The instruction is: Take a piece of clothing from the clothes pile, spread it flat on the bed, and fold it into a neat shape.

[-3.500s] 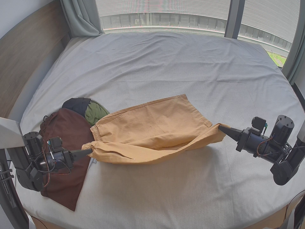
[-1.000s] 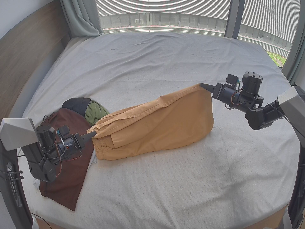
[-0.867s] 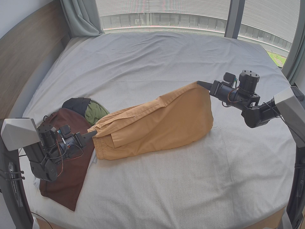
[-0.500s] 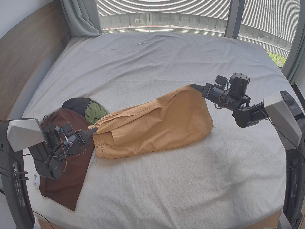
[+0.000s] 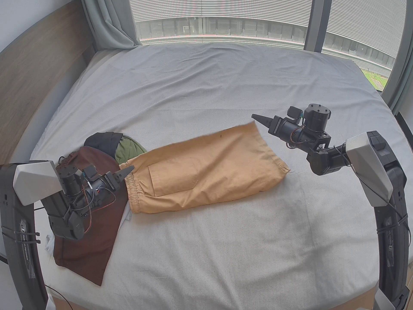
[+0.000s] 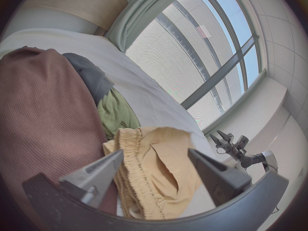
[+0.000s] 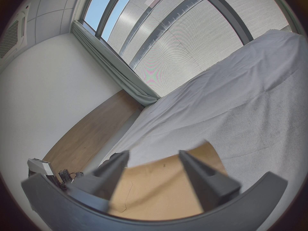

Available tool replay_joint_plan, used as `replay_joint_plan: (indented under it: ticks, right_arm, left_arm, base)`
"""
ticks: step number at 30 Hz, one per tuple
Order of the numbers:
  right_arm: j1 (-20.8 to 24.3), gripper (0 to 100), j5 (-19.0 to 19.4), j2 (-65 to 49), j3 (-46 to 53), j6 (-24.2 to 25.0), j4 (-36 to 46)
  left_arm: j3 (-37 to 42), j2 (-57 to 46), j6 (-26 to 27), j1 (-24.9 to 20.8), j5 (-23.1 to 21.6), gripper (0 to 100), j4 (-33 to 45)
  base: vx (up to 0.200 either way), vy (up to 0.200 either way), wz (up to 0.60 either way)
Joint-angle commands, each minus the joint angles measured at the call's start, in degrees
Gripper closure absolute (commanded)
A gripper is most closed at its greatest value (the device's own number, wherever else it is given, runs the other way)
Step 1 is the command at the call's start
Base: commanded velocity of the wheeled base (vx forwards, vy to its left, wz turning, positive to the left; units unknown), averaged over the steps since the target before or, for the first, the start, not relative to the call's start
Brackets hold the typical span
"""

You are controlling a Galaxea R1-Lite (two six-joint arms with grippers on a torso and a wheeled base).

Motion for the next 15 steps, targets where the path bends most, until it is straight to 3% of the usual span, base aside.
replay_joint_plan:
  ticks: [1,7,15]
  right_arm:
    - [0.1,0,-0.6,1.6,-1.4,-0.1,0.0]
    - [0.5,0,-0.8,-1.3,1.7,-0.1,-0.1]
    - [1.6,0,-0.9,-10.0,18.1,0.0,-4.1]
  left_arm:
    - [-1.5,0.7,-0.4,0.8,1.2,0,0.0]
    - [-1.6,0.5,-0.3,1.2,1.3,0,0.0]
    - [-0.8,-2.1,-0.7,1.2,1.2,0,0.0]
  base:
    - [0.0,0.0,0.0]
    - [0.0,0.0,0.0]
    - [0.0,0.0,0.0]
